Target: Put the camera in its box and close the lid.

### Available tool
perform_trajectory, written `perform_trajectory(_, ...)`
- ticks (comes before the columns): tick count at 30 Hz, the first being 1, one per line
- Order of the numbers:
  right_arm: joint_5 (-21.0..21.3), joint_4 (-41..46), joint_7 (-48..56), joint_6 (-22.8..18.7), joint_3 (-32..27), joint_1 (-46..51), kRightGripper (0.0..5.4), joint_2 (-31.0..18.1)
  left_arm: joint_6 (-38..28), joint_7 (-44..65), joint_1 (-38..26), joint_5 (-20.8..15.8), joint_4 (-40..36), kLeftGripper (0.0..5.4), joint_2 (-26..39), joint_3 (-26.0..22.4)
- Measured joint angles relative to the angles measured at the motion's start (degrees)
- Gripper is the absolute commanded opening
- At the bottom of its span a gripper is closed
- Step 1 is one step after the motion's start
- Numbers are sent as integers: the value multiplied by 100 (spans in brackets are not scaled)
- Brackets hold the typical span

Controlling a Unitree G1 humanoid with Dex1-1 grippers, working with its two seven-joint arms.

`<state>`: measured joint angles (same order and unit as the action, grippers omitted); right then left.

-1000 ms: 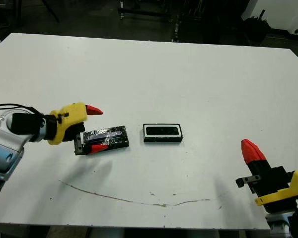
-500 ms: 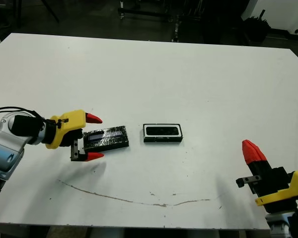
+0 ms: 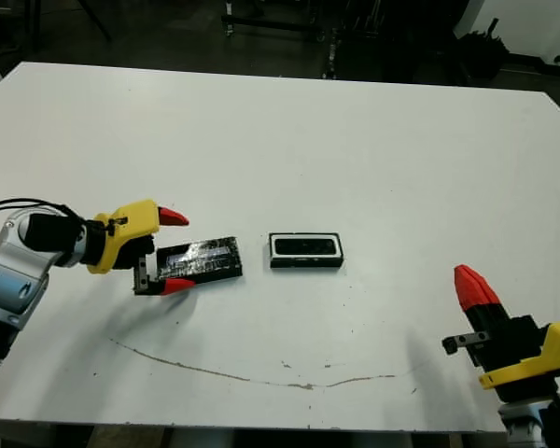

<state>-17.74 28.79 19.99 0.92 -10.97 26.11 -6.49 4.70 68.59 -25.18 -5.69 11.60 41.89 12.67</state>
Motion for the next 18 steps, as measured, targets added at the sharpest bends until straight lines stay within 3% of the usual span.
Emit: perform_trajectory(18,-14,-15,5,25,-2,0,1,-4,79,592,-257,-9,657,540,-148,114)
